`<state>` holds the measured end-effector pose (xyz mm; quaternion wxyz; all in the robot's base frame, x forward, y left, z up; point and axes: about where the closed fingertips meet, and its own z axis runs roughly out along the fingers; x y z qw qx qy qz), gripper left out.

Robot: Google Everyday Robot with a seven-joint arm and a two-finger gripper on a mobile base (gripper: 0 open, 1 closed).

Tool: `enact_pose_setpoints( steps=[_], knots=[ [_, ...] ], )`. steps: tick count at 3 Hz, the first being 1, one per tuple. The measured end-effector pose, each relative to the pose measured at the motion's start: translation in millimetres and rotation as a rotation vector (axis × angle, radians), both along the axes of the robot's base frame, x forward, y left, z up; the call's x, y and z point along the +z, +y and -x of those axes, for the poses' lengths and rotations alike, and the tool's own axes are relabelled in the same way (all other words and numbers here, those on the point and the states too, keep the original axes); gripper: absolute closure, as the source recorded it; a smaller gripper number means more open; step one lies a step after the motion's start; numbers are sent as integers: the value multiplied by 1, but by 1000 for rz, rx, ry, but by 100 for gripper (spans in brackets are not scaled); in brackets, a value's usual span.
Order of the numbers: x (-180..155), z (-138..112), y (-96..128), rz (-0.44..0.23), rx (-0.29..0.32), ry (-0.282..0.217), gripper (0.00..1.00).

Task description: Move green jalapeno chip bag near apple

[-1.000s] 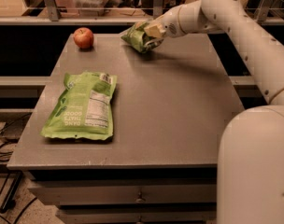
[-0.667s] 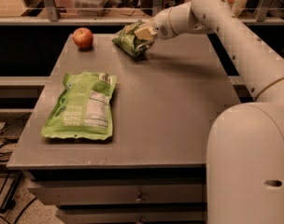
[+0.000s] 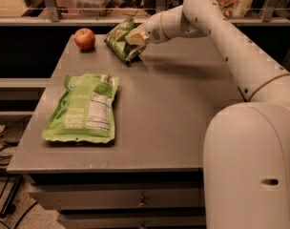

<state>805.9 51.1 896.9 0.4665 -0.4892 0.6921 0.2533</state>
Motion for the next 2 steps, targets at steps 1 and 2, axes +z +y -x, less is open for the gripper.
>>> enact_pose_setpoints(
  steps=[1, 2],
  knots=[
    [1, 6, 12, -19, 18, 9, 12],
    [5, 13, 17, -40, 35, 30, 0]
  ],
)
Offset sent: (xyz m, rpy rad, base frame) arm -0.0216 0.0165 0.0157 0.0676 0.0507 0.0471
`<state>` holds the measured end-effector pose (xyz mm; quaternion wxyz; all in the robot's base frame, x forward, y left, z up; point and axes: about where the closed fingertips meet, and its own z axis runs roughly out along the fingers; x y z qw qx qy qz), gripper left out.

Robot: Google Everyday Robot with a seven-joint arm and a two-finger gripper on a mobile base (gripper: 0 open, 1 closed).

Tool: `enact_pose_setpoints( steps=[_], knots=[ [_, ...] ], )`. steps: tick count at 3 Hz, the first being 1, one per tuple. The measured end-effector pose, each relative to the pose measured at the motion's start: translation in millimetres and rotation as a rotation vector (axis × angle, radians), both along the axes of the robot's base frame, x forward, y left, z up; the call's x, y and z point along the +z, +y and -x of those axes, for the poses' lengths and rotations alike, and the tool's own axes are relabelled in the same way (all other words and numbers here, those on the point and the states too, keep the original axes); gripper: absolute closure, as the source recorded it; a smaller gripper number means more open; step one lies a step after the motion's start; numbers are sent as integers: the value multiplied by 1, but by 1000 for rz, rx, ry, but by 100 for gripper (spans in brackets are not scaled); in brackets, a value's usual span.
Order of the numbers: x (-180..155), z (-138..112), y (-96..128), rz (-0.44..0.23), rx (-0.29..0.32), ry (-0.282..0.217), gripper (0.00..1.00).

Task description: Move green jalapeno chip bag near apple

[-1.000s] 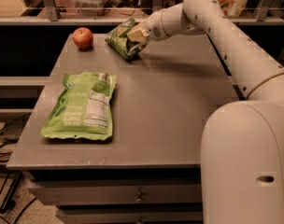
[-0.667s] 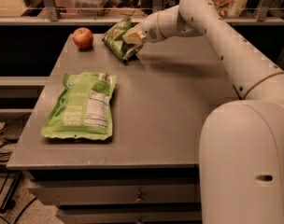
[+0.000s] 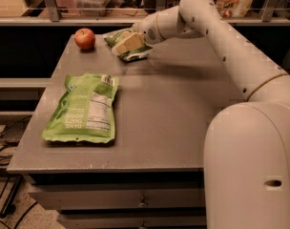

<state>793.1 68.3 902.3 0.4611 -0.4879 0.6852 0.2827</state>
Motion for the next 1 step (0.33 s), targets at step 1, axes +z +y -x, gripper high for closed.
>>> enact_pose_setpoints(
  steps=[1],
  knots=[
    [0, 0, 0, -1, 1, 1, 0]
  ],
)
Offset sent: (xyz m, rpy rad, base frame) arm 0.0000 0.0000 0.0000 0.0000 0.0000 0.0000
